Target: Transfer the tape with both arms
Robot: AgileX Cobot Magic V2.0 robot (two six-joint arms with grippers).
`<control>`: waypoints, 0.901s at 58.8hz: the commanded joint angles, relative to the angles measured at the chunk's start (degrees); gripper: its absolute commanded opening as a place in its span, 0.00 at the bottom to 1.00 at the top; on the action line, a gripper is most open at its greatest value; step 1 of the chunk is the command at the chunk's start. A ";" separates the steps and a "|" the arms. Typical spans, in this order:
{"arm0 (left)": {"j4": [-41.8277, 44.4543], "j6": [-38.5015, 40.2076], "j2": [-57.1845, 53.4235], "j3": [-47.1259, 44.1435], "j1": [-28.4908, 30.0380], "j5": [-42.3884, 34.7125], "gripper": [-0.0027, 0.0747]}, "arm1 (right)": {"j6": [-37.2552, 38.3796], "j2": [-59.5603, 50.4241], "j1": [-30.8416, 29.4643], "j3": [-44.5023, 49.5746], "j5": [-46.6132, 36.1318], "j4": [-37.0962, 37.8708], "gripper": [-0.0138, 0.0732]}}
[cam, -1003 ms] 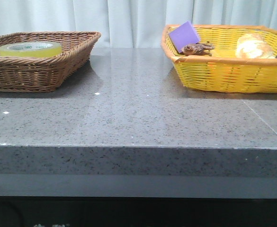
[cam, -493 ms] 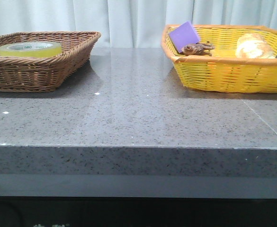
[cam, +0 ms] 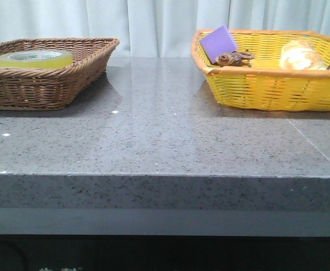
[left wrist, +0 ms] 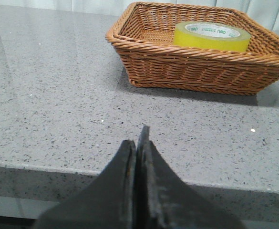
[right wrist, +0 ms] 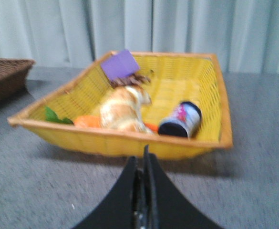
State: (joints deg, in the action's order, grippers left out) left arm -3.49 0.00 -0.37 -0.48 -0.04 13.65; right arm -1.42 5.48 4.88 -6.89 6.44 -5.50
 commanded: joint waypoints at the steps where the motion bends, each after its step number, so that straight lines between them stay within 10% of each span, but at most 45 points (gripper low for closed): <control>1: -0.59 0.51 -1.09 -2.33 -0.01 -4.88 0.01 | -0.14 -2.15 -2.09 2.53 -4.72 -1.61 0.05; 53: -0.59 0.51 -0.98 -2.33 -0.01 -4.88 0.01 | -0.14 -7.57 -3.97 6.97 -2.56 -2.44 0.05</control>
State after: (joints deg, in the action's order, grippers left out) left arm -3.49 0.00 -0.37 -0.48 -0.04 13.65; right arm -1.42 -0.64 1.31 1.59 8.14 -7.67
